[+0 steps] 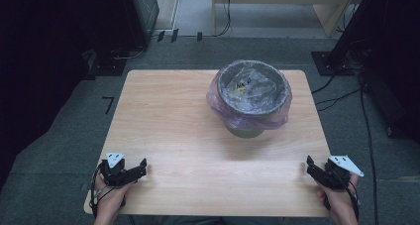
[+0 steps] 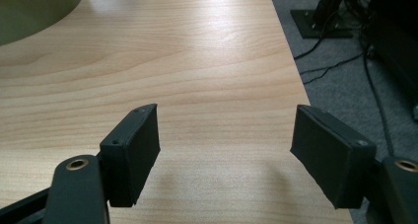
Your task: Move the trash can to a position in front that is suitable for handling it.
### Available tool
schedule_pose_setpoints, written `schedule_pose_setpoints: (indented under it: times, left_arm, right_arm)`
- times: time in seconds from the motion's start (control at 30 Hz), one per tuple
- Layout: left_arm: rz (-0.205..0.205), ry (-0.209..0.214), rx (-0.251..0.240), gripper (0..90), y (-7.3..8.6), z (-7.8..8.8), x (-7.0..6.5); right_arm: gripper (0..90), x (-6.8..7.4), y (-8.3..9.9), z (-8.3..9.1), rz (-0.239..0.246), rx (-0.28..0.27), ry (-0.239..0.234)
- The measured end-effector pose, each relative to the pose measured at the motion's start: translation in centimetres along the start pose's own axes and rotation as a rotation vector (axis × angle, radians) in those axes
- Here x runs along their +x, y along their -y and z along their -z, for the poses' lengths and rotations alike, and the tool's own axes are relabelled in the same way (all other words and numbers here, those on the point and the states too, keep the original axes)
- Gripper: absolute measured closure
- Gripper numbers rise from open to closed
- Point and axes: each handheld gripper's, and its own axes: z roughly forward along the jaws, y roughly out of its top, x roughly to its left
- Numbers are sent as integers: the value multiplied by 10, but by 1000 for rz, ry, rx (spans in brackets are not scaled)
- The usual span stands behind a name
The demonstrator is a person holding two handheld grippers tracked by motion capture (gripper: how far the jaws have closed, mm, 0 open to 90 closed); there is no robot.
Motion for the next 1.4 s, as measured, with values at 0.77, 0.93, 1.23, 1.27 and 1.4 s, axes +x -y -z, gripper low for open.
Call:
schedule_pose_setpoints:
  times: [0.77, 0.93, 1.23, 1.27, 1.4]
  left_arm:
    - [147, 69, -91, 140, -75, -16, -29]
    - [146, 105, -85, 143, -94, -28, -48]
    - [72, 167, -123, 143, -119, -52, -84]
    - [66, 169, -128, 143, -121, -54, -88]
    - [45, 186, -141, 149, -134, -66, -107]
  right_arm:
    - [426, 44, -111, -40, -33, -185, -72]
    - [431, 48, -146, -58, -32, -181, -118]
    - [486, 56, -186, -113, -16, -162, -131]
    - [500, 58, -188, -118, -10, -159, -139]
    - [531, 64, -190, -130, -15, -154, -160]
